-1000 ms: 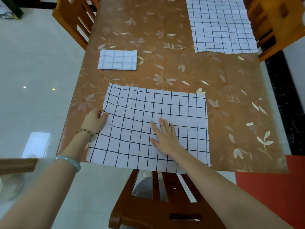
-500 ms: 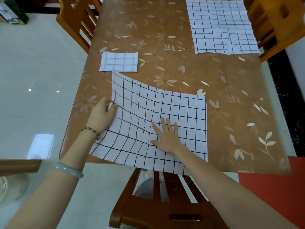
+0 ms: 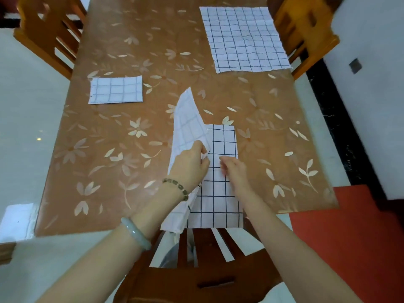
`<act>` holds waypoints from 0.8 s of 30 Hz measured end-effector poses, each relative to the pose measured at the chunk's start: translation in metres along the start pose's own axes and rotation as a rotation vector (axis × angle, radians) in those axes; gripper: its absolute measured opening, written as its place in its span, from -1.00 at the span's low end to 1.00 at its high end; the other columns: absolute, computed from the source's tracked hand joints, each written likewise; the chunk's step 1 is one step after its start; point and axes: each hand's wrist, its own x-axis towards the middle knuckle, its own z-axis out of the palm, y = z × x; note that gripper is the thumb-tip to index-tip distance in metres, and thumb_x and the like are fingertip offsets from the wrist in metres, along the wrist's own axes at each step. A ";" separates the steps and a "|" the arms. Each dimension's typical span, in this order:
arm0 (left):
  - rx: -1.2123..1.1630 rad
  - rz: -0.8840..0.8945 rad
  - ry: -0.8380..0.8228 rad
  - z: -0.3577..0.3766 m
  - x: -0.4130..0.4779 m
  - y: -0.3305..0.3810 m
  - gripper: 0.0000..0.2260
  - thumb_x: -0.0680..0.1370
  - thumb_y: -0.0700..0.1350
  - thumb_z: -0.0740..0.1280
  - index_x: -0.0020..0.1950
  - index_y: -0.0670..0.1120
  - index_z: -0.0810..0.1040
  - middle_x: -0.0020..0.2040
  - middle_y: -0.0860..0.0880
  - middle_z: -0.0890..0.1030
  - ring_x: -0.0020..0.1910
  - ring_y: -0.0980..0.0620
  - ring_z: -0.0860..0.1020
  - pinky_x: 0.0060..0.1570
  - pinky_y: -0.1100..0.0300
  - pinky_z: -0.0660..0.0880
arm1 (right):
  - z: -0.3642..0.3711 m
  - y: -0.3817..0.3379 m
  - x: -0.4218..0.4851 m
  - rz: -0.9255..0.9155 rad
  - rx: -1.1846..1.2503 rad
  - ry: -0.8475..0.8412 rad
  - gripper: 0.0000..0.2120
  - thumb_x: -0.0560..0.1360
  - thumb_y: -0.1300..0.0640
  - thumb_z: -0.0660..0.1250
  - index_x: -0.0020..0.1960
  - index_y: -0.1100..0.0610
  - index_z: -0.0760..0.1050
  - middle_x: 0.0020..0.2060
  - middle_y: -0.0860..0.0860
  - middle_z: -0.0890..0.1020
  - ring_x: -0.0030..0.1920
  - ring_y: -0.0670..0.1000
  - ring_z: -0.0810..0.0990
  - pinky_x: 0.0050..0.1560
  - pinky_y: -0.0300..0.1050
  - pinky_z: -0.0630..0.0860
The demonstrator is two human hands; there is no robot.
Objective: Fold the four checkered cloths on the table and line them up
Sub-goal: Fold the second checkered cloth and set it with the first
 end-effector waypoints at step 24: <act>0.583 0.069 -0.339 0.059 -0.010 -0.139 -0.35 0.57 0.26 -0.11 0.57 -0.07 -0.09 0.58 -0.05 -0.07 0.55 -0.06 -0.10 0.49 -0.04 -0.10 | -0.037 0.025 0.036 -0.026 -0.525 0.164 -0.63 0.42 0.24 0.35 -0.40 0.13 0.19 -0.49 0.00 0.25 -0.44 -0.02 0.20 -0.44 -0.18 0.14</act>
